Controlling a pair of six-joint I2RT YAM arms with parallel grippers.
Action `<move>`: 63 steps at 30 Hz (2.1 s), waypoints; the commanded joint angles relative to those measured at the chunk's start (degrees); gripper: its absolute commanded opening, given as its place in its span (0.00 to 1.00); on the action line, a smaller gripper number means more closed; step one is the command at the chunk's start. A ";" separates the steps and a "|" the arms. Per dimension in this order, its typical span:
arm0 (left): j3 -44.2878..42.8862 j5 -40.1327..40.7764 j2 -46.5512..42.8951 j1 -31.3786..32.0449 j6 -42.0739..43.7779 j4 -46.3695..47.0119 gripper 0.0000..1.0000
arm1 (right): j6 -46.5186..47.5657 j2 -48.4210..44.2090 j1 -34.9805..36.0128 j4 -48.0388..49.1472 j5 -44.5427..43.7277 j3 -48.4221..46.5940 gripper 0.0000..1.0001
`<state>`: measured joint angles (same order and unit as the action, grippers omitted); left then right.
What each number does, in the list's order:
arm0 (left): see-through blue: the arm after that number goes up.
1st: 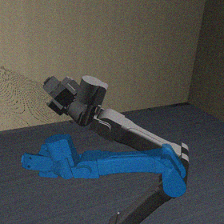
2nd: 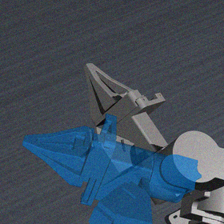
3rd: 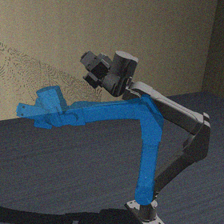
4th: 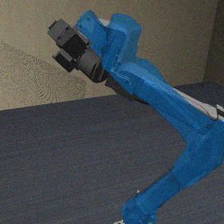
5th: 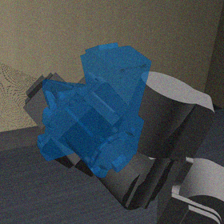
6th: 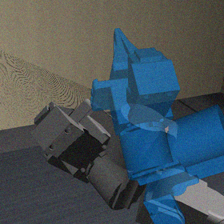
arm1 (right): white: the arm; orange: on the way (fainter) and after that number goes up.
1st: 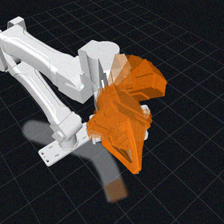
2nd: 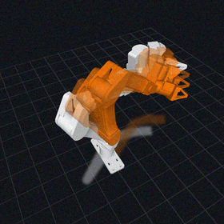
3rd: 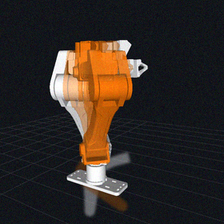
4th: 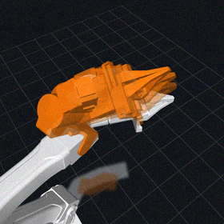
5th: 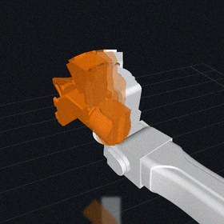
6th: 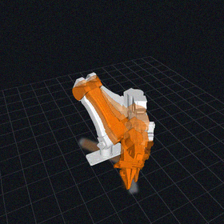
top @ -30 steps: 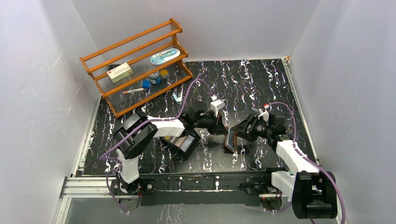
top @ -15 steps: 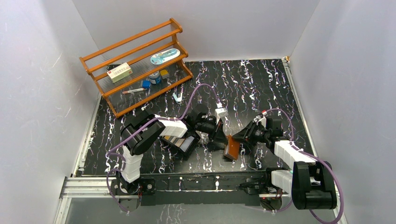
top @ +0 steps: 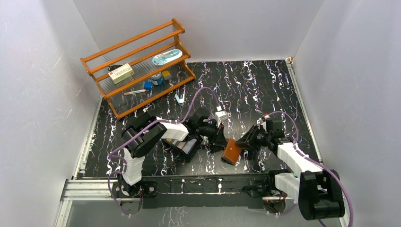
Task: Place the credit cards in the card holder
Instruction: Close the card holder at the center of the board.
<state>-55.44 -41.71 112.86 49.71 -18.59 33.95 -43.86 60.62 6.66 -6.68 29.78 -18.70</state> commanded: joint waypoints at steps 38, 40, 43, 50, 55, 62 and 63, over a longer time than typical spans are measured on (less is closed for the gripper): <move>12.33 20.40 -14.63 1.51 -0.48 8.47 0.09 | 11.81 26.85 22.59 -16.59 -30.73 -29.37 0.47; 11.76 17.12 -14.79 1.20 1.06 7.95 0.09 | 13.42 26.87 22.08 -16.81 -30.07 -29.47 0.46; 9.80 12.81 -14.02 0.30 2.65 6.53 0.09 | 15.44 26.78 21.83 -16.86 -29.78 -29.29 0.45; 6.61 1.95 -11.59 -2.11 9.96 4.41 0.11 | 15.65 27.65 20.75 -16.68 -28.24 -29.31 0.45; 3.59 -3.40 -9.57 -2.77 14.86 0.76 0.14 | 11.79 23.72 20.60 -18.14 -24.83 -30.90 0.48; 1.25 -8.00 -8.43 -2.81 19.44 -4.17 0.18 | 2.62 17.67 20.83 -12.63 -18.05 -25.88 0.43; 0.68 -8.12 -8.38 -2.79 20.38 -5.61 0.18 | 2.49 17.84 20.83 -12.44 -18.40 -25.45 0.42</move>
<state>-51.90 -44.34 104.51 46.68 -3.70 31.55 -36.67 80.14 27.24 -22.59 9.10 -46.22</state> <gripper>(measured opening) 0.178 0.433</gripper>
